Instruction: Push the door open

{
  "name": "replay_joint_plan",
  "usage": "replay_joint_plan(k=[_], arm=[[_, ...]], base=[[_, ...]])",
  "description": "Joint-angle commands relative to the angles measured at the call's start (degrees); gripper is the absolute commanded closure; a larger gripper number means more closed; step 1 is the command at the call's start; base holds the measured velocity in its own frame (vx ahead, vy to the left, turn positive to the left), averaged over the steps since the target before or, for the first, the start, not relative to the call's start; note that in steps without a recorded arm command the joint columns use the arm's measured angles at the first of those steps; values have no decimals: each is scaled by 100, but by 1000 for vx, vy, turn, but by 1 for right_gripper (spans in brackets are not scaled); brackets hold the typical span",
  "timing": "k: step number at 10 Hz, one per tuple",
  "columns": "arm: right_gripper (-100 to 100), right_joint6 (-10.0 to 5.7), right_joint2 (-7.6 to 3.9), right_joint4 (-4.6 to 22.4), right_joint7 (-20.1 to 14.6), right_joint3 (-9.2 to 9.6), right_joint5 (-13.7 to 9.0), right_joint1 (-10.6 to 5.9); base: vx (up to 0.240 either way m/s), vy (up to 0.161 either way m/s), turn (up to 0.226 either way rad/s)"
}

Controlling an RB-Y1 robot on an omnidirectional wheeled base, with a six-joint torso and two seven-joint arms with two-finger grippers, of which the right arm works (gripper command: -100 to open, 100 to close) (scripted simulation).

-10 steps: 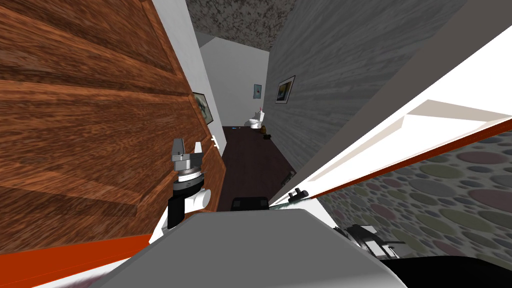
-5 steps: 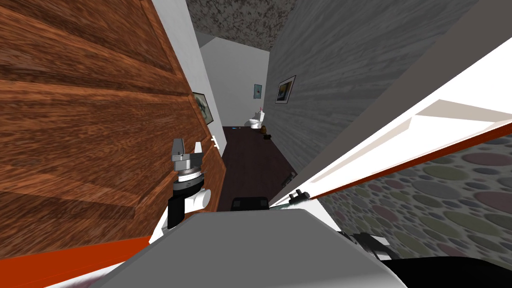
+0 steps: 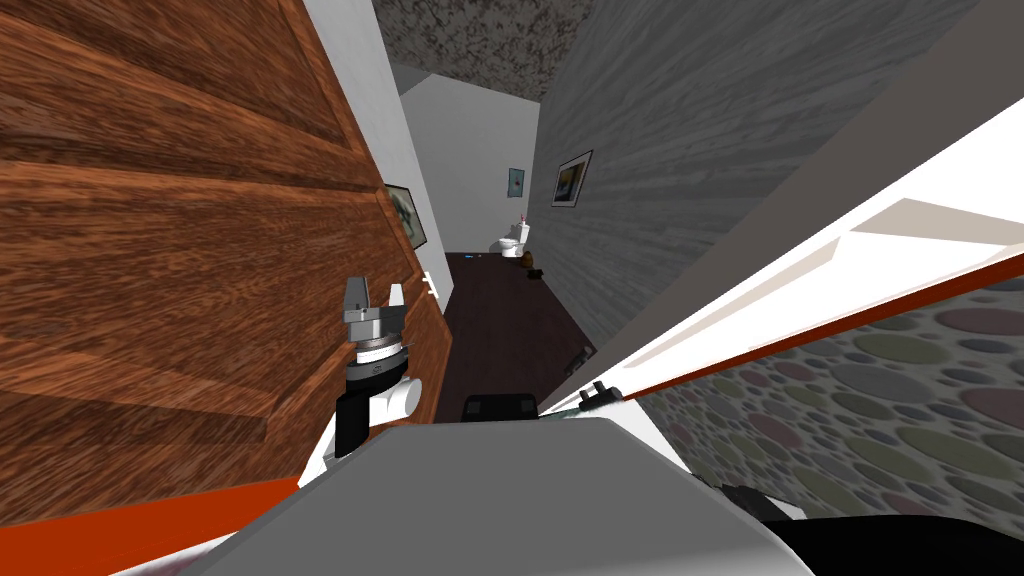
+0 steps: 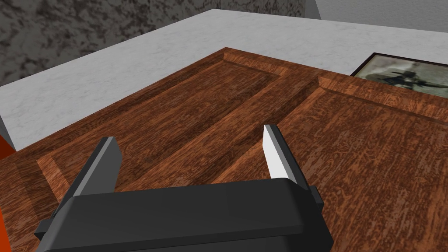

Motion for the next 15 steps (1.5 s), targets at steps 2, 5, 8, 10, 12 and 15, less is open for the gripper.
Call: replay_joint_plan(k=[2, 5, 8, 10, 12, 15], arm=[[-100, -28, 16, 8, -270, -119, -410, -48], [-100, -51, 21, 26, -454, -199, -736, -79], [-100, -96, 30, 62, -823, -360, -1239, -139], [-100, -118, 34, 81, -1007, -441, -1510, -169], [-100, -141, 39, 99, -1192, -521, -1773, -199], [-100, -163, 43, 117, -1376, -602, -2095, -230]], base=[[11, 1, 4], [10, 2, 3], [12, 1, 5], [11, 1, 5], [11, 1, 4], [11, 1, 4]])
